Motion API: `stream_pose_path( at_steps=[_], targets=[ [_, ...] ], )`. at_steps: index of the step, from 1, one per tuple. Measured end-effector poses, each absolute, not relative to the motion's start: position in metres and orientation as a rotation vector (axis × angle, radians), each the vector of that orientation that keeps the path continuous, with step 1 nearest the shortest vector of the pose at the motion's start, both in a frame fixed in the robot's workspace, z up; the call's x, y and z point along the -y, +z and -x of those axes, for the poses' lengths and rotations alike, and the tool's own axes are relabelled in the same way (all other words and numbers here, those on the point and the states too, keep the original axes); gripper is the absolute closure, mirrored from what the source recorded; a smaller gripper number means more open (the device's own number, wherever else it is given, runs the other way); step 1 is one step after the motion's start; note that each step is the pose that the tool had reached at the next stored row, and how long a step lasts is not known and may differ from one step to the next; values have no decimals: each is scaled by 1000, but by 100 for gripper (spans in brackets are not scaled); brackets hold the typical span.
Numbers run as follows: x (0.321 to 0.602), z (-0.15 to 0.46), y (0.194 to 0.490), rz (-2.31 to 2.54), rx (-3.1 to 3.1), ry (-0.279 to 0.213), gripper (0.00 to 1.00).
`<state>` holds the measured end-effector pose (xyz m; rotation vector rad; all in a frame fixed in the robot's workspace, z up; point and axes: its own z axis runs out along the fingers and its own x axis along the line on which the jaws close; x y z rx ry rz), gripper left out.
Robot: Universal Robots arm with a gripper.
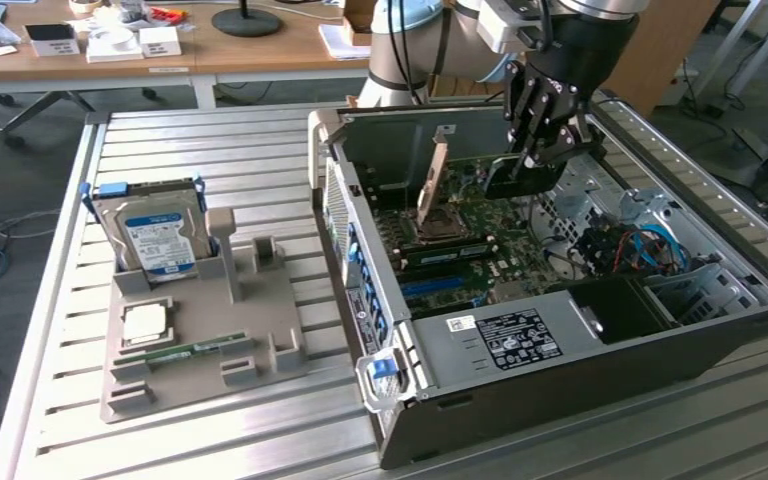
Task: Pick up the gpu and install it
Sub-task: 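Insert the gpu into the slot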
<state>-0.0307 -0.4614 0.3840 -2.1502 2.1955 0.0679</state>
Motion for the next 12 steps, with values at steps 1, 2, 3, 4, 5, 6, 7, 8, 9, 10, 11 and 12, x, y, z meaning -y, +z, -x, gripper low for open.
stream_pose_path(
  at_steps=[1, 2, 3, 4, 5, 6, 7, 8, 9, 10, 11, 12],
  targets=[
    [461, 31, 384, 2150, -2195, 68, 73],
    [461, 31, 384, 2150, -2195, 68, 73],
    [461, 31, 384, 2150, -2195, 68, 73],
    [461, 31, 384, 2150, -2195, 68, 73],
    [461, 31, 384, 2150, -2195, 68, 73],
    [461, 31, 384, 2150, -2195, 68, 73],
    [461, 31, 384, 2150, -2195, 68, 73],
    [461, 31, 384, 2150, -2195, 68, 73],
    [461, 31, 384, 2150, -2195, 68, 73],
    [461, 31, 384, 2150, -2195, 68, 73],
    [461, 31, 383, 2150, -2195, 68, 73],
    [461, 31, 382, 2150, -2195, 68, 73]
  ],
)
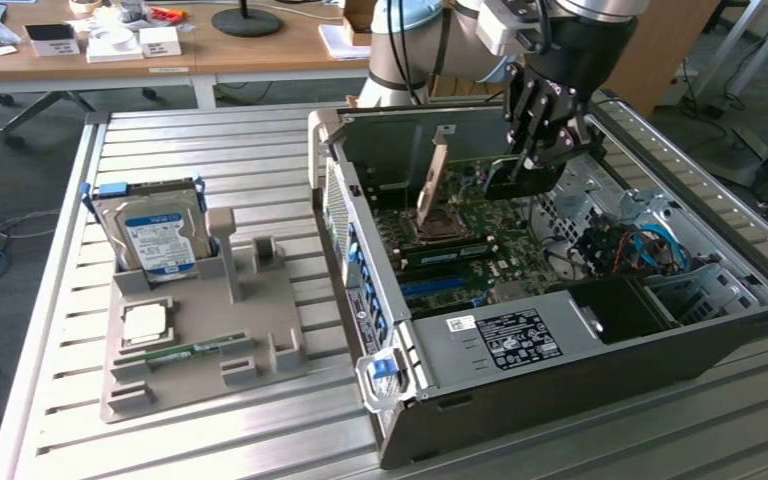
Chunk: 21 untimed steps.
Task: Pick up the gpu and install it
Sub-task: 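Insert the gpu into the slot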
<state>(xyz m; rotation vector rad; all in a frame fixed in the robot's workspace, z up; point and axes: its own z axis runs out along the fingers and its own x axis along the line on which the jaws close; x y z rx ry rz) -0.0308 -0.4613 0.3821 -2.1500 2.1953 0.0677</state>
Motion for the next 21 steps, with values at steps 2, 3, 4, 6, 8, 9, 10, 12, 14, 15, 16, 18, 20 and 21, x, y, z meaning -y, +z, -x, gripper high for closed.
stream_pose_path(
  at_steps=[2, 3, 4, 6, 8, 9, 10, 12, 14, 15, 16, 18, 20, 21],
  targets=[
    [461, 31, 380, 2150, -2195, 68, 73],
    [461, 31, 379, 2150, -2195, 68, 73],
    [461, 31, 377, 2150, -2195, 68, 73],
    [461, 31, 376, 2150, -2195, 67, 73],
    [461, 31, 376, 2150, -2196, 67, 73],
    [461, 31, 376, 2150, -2196, 67, 73],
    [461, 31, 376, 2150, -2195, 68, 73],
    [461, 31, 376, 2150, -2195, 67, 73],
    [461, 31, 376, 2150, -2195, 68, 73],
    [461, 31, 375, 2150, -2195, 68, 73],
    [461, 31, 376, 2150, -2195, 68, 73],
    [461, 31, 376, 2150, -2195, 68, 73],
    [461, 31, 375, 2150, -2195, 68, 73],
    [461, 31, 374, 2150, -2195, 68, 73]
  ],
)
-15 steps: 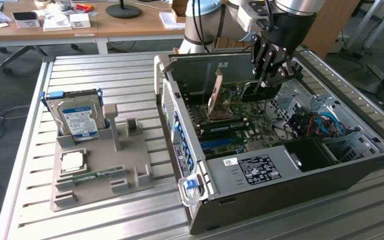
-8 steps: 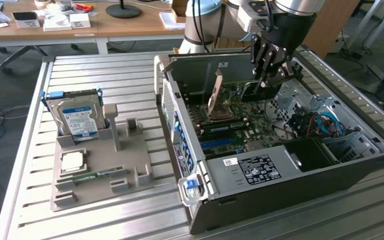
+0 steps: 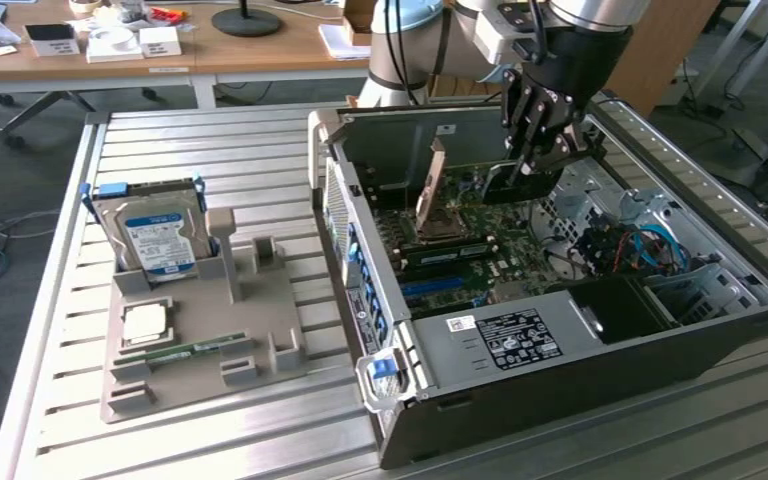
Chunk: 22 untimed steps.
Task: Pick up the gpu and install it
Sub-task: 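Insert the gpu into the slot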
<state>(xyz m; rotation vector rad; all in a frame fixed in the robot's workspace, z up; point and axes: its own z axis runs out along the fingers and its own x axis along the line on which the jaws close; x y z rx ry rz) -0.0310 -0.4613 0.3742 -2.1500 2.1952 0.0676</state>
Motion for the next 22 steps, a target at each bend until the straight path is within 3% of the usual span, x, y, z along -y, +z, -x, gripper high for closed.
stream_pose_path(
  at_steps=[22],
  targets=[
    [462, 31, 365, 2151, -2196, 66, 73]
  ],
)
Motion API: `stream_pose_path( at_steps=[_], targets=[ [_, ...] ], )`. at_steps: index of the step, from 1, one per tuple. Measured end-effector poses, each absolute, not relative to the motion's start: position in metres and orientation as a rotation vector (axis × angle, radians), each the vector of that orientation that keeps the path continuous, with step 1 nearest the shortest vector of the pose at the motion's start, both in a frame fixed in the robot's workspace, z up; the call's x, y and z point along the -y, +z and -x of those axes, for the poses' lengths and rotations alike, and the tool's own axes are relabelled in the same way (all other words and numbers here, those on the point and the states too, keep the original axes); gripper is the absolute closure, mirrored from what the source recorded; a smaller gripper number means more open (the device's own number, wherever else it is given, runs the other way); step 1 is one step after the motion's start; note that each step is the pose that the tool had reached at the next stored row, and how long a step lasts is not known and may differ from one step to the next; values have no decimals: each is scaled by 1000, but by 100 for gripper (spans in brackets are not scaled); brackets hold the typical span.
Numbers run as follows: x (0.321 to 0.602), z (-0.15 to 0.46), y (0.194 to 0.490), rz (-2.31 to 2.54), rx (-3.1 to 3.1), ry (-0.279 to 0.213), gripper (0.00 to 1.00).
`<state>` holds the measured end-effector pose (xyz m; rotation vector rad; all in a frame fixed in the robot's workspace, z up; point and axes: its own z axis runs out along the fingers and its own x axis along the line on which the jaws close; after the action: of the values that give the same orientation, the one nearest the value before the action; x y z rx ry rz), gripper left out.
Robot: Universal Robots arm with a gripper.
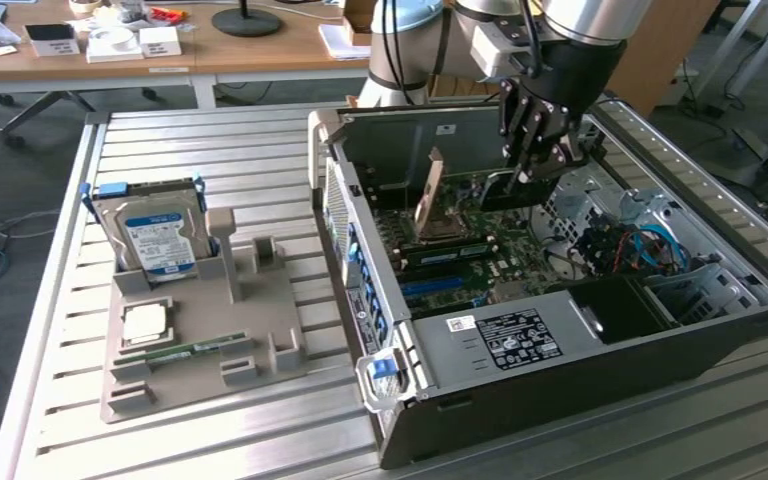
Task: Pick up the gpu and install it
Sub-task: 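Insert the gpu into the slot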
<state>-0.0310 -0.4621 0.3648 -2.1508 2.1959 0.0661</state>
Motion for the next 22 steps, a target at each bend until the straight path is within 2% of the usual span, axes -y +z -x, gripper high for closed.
stream_pose_path(
  at_steps=[13, 22],
  targets=[
    [462, 31, 345, 2161, -2187, 66, 73],
    [462, 31, 343, 2161, -2187, 66, 73]
  ],
)
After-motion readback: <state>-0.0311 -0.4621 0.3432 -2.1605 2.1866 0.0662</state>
